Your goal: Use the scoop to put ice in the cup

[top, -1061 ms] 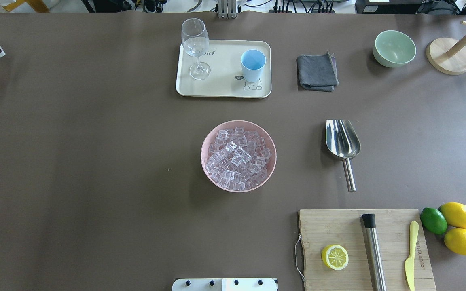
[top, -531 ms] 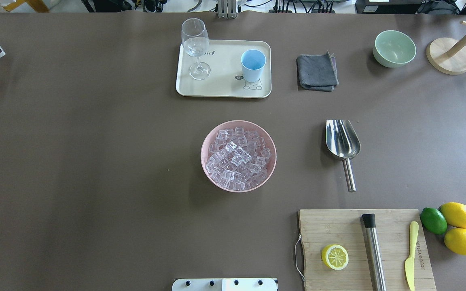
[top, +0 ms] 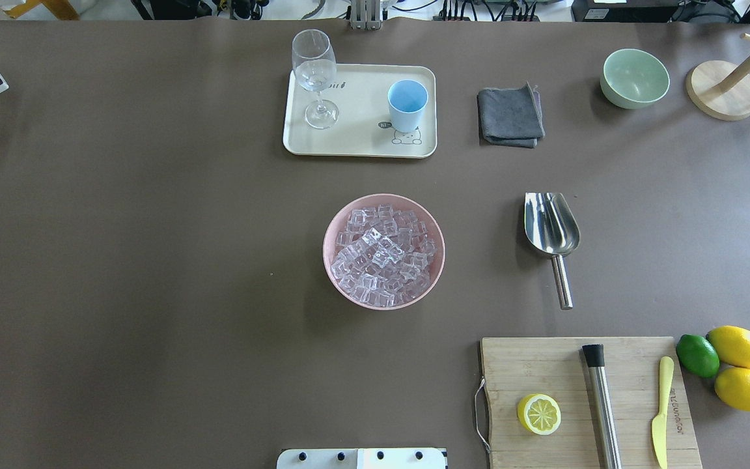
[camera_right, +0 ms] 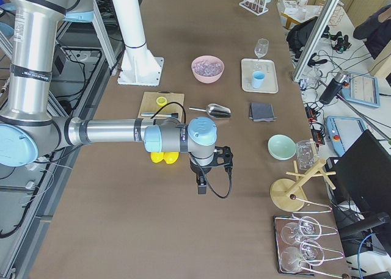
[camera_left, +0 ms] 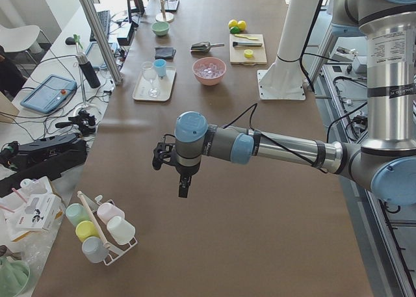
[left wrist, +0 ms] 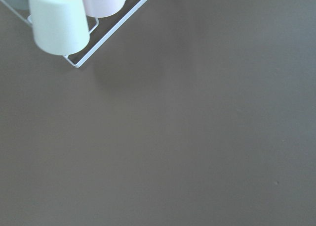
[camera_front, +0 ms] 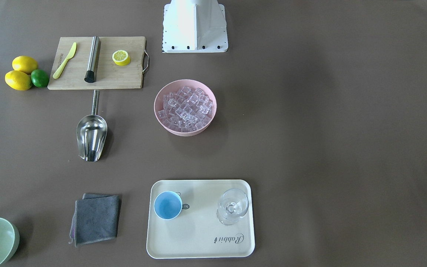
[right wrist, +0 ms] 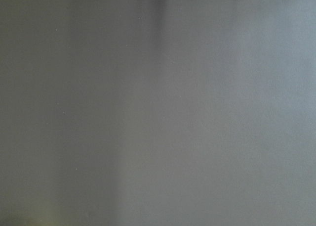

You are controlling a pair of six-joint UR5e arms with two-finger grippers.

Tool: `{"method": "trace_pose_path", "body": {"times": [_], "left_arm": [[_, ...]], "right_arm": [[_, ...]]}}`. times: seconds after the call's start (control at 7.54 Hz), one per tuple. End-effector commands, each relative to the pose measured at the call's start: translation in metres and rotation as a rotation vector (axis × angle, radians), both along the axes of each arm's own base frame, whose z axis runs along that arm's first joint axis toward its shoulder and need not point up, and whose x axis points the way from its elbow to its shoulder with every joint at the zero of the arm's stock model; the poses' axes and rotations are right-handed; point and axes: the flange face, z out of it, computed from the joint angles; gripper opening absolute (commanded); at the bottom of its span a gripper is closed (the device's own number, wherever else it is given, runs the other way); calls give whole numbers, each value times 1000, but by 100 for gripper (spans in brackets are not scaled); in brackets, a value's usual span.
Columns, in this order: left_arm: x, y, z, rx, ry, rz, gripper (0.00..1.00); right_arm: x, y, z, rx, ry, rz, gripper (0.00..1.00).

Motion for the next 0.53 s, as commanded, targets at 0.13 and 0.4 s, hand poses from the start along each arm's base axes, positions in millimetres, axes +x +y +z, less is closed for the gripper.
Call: {"method": "trace_pose_path", "body": {"times": [0.13, 0.4], "left_arm": [[58, -17, -50, 174, 116, 141, 98], [107, -19, -65, 376, 144, 247, 98]], "right_arm": [[-24, -5, -34, -3, -64, 4, 100], [-107, -20, -95, -82, -81, 31, 100]]}}
